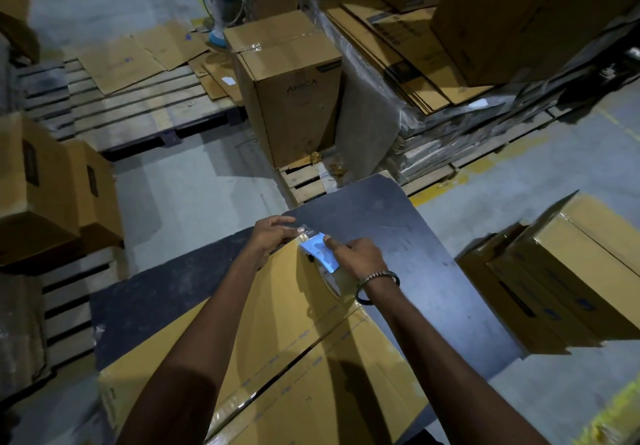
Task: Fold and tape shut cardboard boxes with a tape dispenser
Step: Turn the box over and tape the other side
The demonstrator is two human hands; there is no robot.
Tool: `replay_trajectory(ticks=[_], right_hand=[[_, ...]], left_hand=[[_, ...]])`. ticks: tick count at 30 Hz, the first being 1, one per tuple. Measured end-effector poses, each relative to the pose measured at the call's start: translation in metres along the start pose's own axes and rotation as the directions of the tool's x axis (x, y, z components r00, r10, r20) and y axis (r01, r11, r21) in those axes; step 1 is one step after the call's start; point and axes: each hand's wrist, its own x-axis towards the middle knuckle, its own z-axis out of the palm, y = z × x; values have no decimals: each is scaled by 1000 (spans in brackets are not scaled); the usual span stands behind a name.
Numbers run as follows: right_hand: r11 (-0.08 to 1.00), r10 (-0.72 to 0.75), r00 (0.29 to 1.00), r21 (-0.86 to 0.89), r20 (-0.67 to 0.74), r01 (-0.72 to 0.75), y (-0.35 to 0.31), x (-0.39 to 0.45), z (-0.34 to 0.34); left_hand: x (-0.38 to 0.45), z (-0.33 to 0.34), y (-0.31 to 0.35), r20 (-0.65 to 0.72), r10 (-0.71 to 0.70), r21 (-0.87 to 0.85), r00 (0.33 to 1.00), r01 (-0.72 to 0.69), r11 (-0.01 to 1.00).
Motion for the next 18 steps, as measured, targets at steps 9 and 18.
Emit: replay_trajectory(ticks=[9,18], right_hand=[[1000,1,999,-28,-40,-3,-1,-6,7],[988,-3,1000,-155,27,7,-7,-2,1]], left_hand=[[-11,3,-12,-216,256,379,942,-161,911],[-27,9,-17,-101,350,445,931,-273,853]])
